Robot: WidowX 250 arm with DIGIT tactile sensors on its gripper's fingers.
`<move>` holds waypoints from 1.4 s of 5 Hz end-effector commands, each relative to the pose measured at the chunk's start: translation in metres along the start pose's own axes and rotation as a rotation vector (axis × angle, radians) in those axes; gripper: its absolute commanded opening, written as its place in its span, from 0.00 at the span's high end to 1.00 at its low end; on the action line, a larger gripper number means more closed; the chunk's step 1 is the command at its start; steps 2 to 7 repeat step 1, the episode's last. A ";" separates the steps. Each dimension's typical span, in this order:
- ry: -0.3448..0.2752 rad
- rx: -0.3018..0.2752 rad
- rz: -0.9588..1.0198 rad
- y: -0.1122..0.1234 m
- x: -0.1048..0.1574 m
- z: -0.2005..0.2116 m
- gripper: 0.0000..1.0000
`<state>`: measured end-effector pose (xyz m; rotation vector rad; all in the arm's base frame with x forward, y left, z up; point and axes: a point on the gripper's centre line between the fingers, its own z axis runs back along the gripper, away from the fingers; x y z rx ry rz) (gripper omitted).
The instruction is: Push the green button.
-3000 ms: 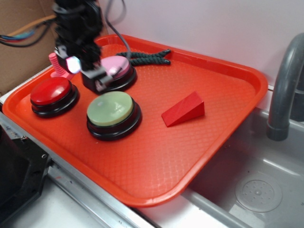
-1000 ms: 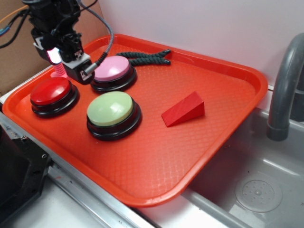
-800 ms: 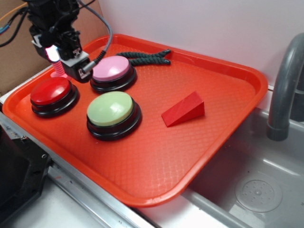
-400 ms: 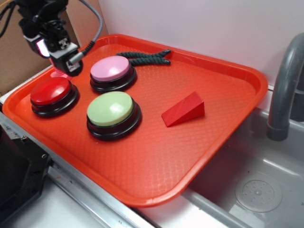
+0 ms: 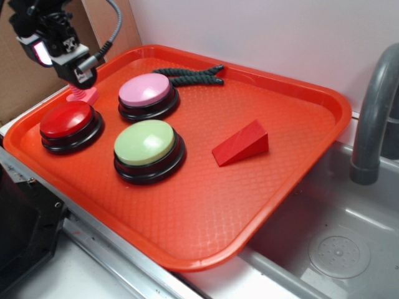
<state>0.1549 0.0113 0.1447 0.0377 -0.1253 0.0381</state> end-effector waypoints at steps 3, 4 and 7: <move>-0.092 -0.029 -0.029 0.002 0.002 0.016 0.00; -0.092 -0.029 -0.029 0.002 0.002 0.016 0.00; -0.092 -0.029 -0.029 0.002 0.002 0.016 0.00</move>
